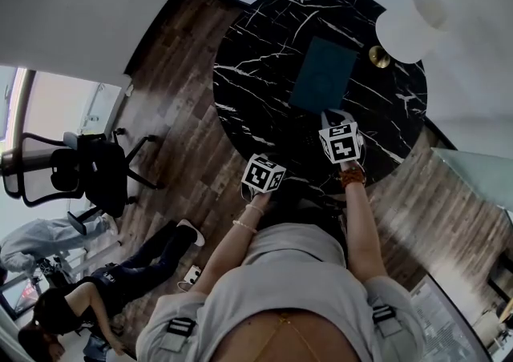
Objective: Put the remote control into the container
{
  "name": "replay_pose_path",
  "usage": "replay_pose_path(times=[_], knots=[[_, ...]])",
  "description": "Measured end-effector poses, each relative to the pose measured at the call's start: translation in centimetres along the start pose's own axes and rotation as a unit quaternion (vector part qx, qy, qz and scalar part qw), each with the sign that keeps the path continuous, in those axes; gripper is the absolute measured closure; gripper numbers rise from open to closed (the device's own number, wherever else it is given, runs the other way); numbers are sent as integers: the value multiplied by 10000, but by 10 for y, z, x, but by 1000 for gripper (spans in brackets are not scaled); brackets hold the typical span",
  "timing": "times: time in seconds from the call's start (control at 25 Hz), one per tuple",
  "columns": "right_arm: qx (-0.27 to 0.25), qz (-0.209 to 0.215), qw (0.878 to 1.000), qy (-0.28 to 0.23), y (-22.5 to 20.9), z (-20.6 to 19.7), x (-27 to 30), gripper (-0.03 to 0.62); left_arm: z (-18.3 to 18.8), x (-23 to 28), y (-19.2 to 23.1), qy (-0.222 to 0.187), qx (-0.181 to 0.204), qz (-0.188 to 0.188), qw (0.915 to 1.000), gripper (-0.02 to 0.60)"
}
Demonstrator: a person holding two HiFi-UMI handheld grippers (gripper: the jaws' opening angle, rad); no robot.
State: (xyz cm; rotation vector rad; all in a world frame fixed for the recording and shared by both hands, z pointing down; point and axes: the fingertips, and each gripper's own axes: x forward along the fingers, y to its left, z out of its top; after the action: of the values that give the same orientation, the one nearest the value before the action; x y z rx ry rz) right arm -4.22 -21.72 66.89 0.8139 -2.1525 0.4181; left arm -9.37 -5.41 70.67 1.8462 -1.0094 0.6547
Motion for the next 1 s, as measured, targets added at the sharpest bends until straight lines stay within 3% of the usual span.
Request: replay_pose_path(times=[1.0], knots=[[17, 33, 10000, -37, 5, 4, -2, 582, 30, 23, 1, 155, 280, -268, 9991, 577]])
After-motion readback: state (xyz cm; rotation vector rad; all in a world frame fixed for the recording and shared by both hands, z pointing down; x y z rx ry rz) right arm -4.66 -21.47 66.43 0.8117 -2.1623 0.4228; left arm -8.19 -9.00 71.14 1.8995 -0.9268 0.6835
